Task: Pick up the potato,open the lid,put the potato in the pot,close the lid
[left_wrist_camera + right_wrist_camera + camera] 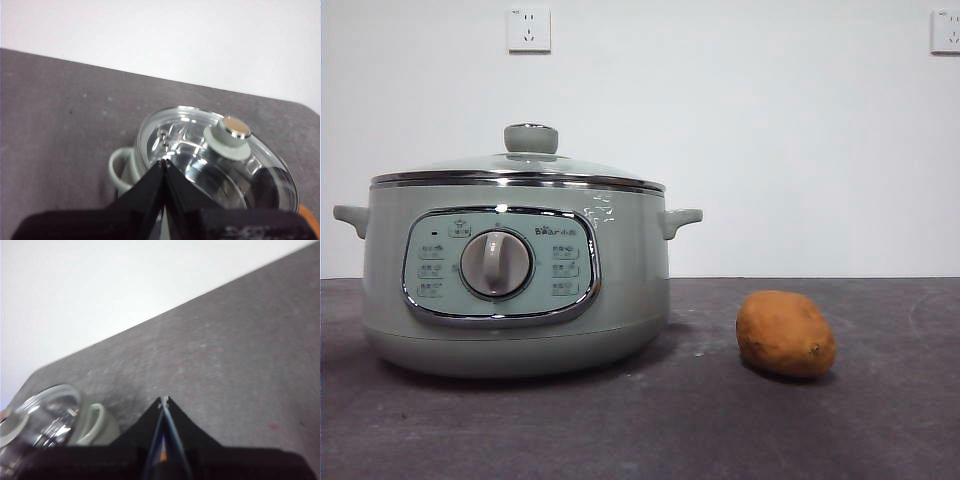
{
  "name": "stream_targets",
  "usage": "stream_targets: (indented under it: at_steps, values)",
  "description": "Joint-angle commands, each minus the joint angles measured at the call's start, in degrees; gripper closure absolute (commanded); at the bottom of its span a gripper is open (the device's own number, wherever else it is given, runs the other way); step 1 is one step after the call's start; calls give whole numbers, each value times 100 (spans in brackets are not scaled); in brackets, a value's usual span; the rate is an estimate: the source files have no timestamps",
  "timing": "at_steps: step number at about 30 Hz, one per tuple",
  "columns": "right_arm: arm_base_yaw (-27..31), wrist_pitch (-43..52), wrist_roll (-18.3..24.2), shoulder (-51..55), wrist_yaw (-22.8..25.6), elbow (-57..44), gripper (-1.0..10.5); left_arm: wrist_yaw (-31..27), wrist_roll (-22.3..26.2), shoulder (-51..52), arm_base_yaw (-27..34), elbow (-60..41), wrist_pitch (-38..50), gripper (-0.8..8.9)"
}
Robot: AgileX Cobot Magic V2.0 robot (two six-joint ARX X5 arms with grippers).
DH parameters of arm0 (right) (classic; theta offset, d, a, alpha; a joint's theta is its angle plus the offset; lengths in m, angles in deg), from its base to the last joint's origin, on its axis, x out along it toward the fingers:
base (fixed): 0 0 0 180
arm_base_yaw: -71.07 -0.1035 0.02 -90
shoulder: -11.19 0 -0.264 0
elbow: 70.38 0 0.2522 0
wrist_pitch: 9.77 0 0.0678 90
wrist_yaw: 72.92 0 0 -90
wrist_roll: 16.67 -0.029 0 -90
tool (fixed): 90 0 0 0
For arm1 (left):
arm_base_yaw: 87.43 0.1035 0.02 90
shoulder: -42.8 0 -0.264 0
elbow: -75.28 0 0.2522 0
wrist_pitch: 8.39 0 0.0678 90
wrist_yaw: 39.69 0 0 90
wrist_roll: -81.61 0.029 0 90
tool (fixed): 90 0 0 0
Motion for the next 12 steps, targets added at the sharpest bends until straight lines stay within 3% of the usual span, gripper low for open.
stream_targets:
  at_steps: [1, 8, 12]
  values:
    - [-9, -111, 389, -476, -339, 459, 953, 203, 398, -553, 13, 487, -87, 819]
    - [-9, -232, 732, -1565, -1626, 1062, 946, 1499, 457, -1705, 11, 1320, -219, 817]
    - [-11, -326, 730, -1915, -1777, 1062, 945, 1989, 448, -2096, 7, 1443, -221, 813]
